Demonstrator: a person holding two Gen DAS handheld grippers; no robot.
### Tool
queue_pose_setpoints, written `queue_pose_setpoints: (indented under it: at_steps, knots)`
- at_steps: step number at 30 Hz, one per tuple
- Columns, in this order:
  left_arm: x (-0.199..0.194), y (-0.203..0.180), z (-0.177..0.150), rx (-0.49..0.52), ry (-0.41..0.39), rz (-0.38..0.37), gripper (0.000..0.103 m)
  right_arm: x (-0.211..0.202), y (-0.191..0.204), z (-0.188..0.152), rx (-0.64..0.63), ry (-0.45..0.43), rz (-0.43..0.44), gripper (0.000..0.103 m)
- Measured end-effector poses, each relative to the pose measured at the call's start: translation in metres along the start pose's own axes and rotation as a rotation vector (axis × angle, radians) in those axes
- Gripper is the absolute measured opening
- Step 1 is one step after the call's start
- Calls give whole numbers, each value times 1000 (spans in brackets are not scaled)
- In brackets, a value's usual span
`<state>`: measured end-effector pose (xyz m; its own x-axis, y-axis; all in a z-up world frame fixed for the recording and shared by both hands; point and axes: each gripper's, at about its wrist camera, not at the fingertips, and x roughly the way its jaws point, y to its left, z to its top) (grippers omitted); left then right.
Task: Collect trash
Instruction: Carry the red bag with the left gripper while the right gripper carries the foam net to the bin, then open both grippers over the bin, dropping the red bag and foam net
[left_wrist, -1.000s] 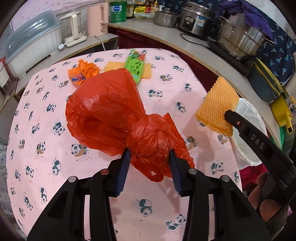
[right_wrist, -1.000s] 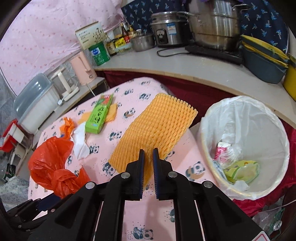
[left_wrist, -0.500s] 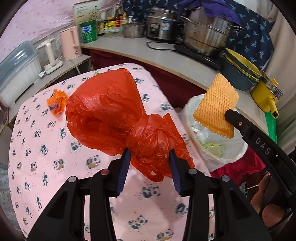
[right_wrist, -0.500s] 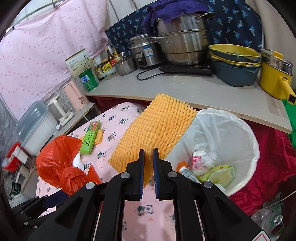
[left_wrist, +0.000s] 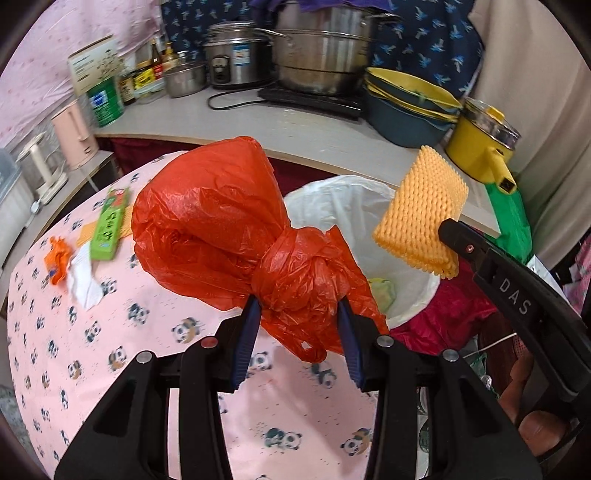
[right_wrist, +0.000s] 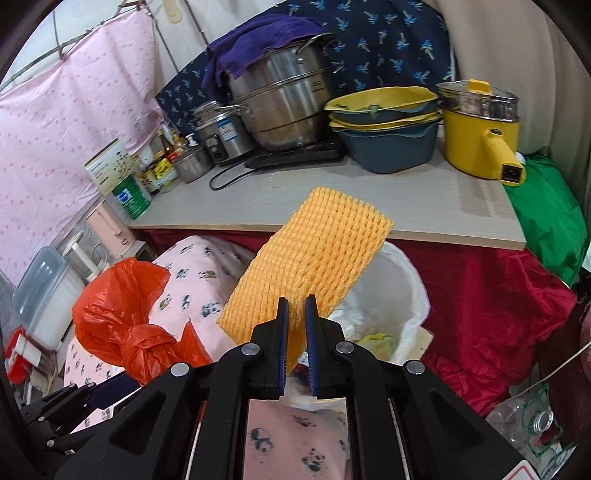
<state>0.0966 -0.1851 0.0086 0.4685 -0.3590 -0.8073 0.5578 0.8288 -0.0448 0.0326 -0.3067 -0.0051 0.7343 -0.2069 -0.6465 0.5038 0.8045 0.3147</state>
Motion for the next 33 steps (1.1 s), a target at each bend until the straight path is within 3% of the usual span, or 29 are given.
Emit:
queue_pose_setpoints:
  at_steps: [13,16,20,23,33]
  knots:
    - [46,-55,18,160,35,-72,42,2,-54,8,87,-15,-78,9]
    - [56,-59,22,174,35,-80,47,6,-58,9,93,-13,-89,9]
    - [59,-57,26,176,8,-67,62,12,-60,11,98,-8,-97,9]
    - [58,-55,28,176,-7,-58,67,17,-59,12,96,0,-97,9]
    - [58,-25,32,99,-12,-7,71,38,-32,16,46,34,-60,11]
